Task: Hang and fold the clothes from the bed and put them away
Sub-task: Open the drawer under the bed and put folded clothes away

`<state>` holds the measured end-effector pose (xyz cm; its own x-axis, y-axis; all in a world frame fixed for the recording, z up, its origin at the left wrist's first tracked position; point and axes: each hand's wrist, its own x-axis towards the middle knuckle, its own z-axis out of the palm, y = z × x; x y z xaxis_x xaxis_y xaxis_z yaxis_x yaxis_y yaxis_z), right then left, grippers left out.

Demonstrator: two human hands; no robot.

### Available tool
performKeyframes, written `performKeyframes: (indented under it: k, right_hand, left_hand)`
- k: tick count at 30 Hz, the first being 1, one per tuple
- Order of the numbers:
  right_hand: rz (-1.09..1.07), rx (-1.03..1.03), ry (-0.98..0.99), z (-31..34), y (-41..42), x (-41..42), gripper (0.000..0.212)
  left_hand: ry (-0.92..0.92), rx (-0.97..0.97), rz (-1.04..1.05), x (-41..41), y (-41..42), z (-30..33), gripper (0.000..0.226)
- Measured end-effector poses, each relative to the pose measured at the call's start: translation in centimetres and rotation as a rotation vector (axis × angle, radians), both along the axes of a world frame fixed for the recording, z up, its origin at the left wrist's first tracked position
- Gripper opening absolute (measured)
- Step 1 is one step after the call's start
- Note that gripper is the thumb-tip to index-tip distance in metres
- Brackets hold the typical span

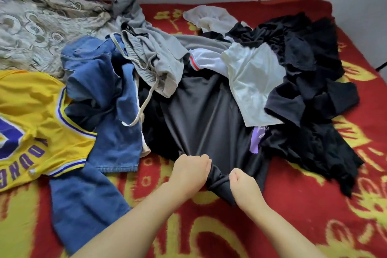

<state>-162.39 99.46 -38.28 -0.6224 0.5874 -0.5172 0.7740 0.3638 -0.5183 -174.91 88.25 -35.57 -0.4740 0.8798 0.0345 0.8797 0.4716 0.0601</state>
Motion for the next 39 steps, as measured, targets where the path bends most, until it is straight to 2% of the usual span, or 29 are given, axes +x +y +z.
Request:
performKeyframes:
  k: [3, 8, 10, 12, 15, 17, 19, 22, 23, 27, 31, 35, 36, 39]
  right_hand:
    - [-0.121, -0.061, 0.124, 1.7, -2.6, 0.6, 0.039]
    - [-0.047, -0.139, 0.194, 6.6, -7.4, 2.8, 0.048]
    - [0.054, -0.145, 0.173, 9.3, -9.2, 4.3, 0.05]
    - [0.202, -0.113, 0.122, 12.3, -10.9, 6.1, 0.05]
    - [0.512, -0.003, 0.036, 17.5, -13.6, 9.5, 0.052]
    - [0.7, 0.105, 0.012, 20.0, -15.4, 11.9, 0.054]
    - [0.795, 0.192, 0.01, 22.6, -16.8, 14.1, 0.046]
    - [0.769, 0.209, 0.033, 26.7, -16.5, 15.7, 0.038]
    - [0.761, 0.216, 0.041, 28.1, -16.1, 15.9, 0.039]
    - [0.779, 0.248, 0.126, 33.6, -16.0, 15.9, 0.038]
    - [0.694, 0.197, 0.303, 38.0, -16.7, 14.9, 0.035]
    - [0.457, 0.036, 0.562, 41.3, -16.9, 13.3, 0.047]
    - [0.386, -0.002, 0.621, 41.9, -16.7, 12.8, 0.048]
    - [0.18, -0.054, 0.738, 42.2, -15.1, 11.4, 0.044]
  left_hand:
    - [-0.029, 0.027, 0.027, 0.9, -1.6, 2.0, 0.045]
    - [-0.126, 0.043, 0.093, 2.7, -6.5, 6.9, 0.045]
    - [-0.15, 0.064, 0.098, 3.9, -9.3, 8.5, 0.045]
    - [-0.209, 0.007, 0.102, 5.6, -11.9, 10.4, 0.036]
    - [-0.425, -0.066, 0.108, 8.0, -16.1, 13.7, 0.039]
    - [-0.503, -0.091, 0.043, 9.5, -18.7, 16.3, 0.04]
    - [-0.541, -0.135, -0.082, 11.3, -21.4, 19.0, 0.043]
    - [-0.446, -0.162, -0.242, 13.0, -24.0, 21.4, 0.057]
    - [-0.4, -0.146, -0.25, 13.2, -24.3, 22.0, 0.055]
    - [-0.328, -0.086, -0.103, 12.9, -24.1, 24.6, 0.026]
    - [-0.45, 0.136, 0.105, 10.9, -23.3, 26.8, 0.02]
    - [-0.481, 0.351, 0.203, 9.4, -21.4, 27.6, 0.008]
    - [-0.516, 0.369, 0.223, 8.9, -20.9, 27.7, 0.01]
    - [-0.658, 0.396, 0.317, 7.5, -19.7, 28.3, 0.035]
